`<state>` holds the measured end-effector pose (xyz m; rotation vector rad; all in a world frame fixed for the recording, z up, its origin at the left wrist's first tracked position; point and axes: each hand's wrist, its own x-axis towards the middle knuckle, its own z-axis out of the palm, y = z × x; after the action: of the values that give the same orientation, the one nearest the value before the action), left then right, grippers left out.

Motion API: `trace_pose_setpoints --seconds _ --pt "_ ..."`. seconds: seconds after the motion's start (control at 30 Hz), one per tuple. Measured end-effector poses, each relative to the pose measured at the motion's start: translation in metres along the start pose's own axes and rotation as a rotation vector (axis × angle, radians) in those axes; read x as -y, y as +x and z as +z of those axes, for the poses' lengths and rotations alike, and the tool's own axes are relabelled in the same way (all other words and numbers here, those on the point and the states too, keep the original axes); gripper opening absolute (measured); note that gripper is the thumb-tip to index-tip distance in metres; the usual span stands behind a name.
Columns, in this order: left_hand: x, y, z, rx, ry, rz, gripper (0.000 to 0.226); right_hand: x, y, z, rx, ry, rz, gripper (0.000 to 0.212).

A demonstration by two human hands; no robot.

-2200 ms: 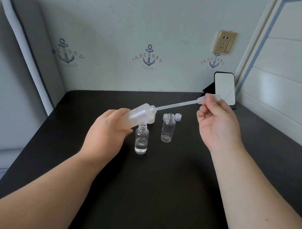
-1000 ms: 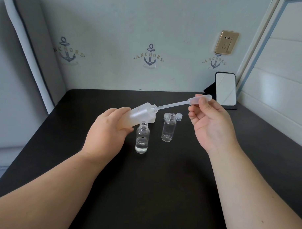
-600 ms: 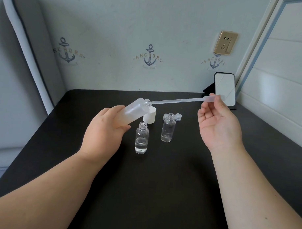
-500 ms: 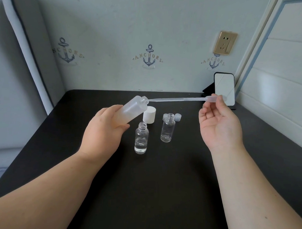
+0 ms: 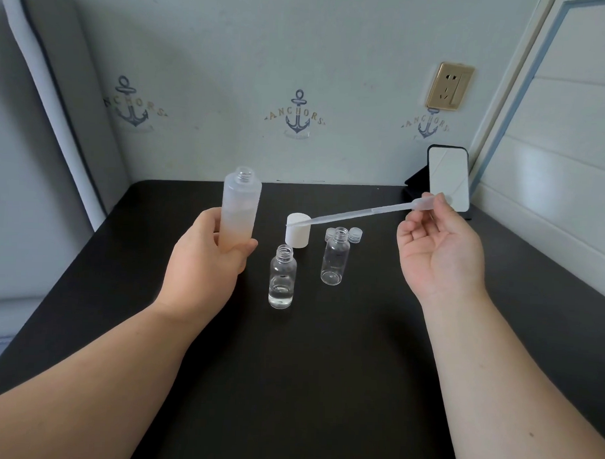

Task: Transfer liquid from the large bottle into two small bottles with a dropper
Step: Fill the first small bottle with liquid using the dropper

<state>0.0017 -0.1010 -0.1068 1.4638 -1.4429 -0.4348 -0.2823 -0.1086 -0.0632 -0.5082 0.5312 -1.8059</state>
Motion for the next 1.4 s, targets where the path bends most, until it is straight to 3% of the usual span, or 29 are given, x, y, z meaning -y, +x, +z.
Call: trace_pose_setpoints --seconds 0.53,0.7,0.83,0.9,1.0,1.1,1.23,1.4 --pt "-0.001 0.001 0.000 0.049 -0.014 -0.042 0.062 -0.005 0.003 -0.001 0.016 -0.094 -0.005 0.011" --pt "-0.012 -0.007 -0.011 -0.072 -0.078 -0.005 0.043 -0.005 0.002 -0.001 0.021 -0.095 -0.004 0.010" --pt "-0.021 -0.019 -0.019 -0.200 -0.055 0.189 0.014 -0.004 0.002 -0.001 0.027 -0.092 -0.008 0.012" --pt "-0.023 -0.024 -0.017 -0.100 -0.041 0.259 0.010 -0.003 0.002 -0.001 0.025 -0.090 -0.010 0.013" --pt "-0.023 -0.026 -0.013 0.149 0.022 0.282 0.027 -0.003 0.002 -0.001 0.026 -0.083 -0.011 0.013" --pt "-0.021 -0.026 -0.008 0.292 0.121 0.297 0.045 -0.003 0.003 -0.002 0.038 -0.086 -0.016 0.014" --pt "-0.019 -0.024 -0.001 0.349 0.206 0.307 0.022 -0.003 0.004 -0.003 0.054 -0.087 -0.022 0.014" --pt "-0.016 -0.024 -0.002 0.350 0.189 0.326 0.017 -0.002 0.004 -0.003 0.050 -0.077 -0.025 0.013"
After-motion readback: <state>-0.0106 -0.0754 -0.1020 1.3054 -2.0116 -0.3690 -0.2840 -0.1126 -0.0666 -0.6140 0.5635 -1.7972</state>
